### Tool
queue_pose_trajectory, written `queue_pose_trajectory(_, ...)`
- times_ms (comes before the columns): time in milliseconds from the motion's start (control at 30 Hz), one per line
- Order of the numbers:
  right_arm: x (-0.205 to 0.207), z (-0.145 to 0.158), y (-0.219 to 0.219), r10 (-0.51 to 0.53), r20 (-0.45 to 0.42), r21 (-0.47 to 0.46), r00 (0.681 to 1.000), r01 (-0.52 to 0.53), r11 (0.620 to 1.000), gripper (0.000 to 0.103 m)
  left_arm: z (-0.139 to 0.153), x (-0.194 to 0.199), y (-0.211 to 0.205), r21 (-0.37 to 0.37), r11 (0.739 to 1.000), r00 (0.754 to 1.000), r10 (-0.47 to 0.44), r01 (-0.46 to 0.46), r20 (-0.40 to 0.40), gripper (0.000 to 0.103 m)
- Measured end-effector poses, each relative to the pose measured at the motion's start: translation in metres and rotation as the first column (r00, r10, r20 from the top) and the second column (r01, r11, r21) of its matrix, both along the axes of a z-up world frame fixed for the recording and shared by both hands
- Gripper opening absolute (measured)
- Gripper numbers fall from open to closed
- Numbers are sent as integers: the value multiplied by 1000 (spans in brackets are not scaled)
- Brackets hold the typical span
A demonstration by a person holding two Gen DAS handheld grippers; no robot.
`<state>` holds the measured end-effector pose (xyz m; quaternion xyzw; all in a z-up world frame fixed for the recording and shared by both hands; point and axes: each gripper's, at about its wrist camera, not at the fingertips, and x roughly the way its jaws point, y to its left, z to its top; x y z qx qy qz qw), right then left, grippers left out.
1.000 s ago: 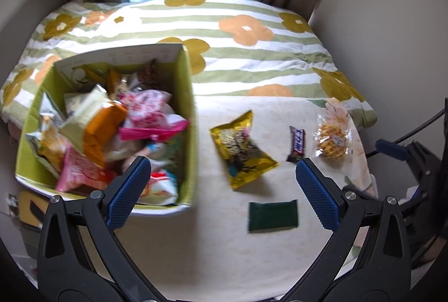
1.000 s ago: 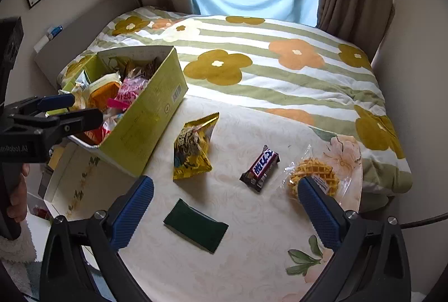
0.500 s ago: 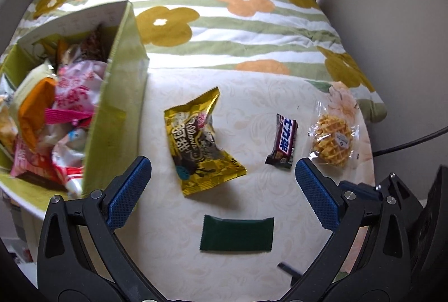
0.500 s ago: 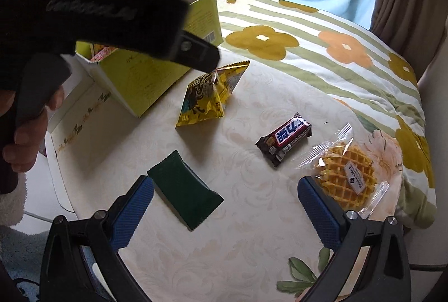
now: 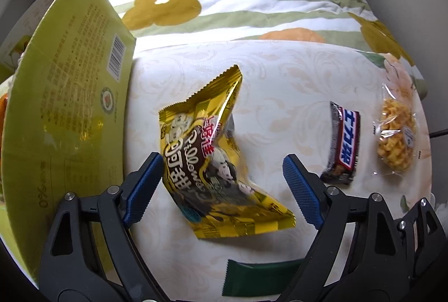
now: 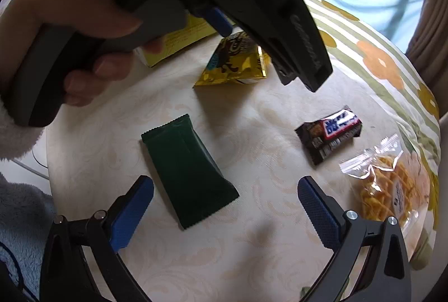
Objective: Organize snacks
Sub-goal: 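Grasp the gold chip bag with the left tool while the right tool grasps the dark green pack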
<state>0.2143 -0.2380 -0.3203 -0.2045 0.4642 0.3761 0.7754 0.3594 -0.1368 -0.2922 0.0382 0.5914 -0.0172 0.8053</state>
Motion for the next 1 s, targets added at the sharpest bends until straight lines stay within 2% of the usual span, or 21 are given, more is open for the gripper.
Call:
queue_pose_trajectory(200,1,-9,14,64,-15,18,998,-63,998,103,-11,6,-6,60,997,999,-38,38,-1,80)
queue_pose_trajectory(300,1,-10,17,77,-14,22,997,-77,997,103,-11,6,-2,52,998,999,-36,36,3,74)
queue_pose_trajectory(367,2,-11,18,84,-15,24,996,-84,996,103,-11,7,1,65,997,999,-32,32,3,58)
queue_pose_trajectory(467,2,-13,18,87,-14,28,996,-86,996,103,-9,7,8,50,998,999,-34,34,-1,54)
queue_pose_trajectory(700,2,-11,12,93,-14,39,996,-93,995,102,-5,-1,9,47,996,997,-72,72,-8,52)
queue_pose_trajectory(867,-2,-14,16,118,-11,19,993,-118,993,91,-1,-6,9,39,995,996,-87,87,3,51)
queue_pose_trajectory(900,-3,-15,17,125,-10,12,992,-125,992,85,0,-7,9,40,995,996,-89,88,7,51)
queue_pose_trajectory(1000,-6,-18,20,146,7,-15,989,-146,989,80,4,-8,9,43,995,995,-95,94,19,51)
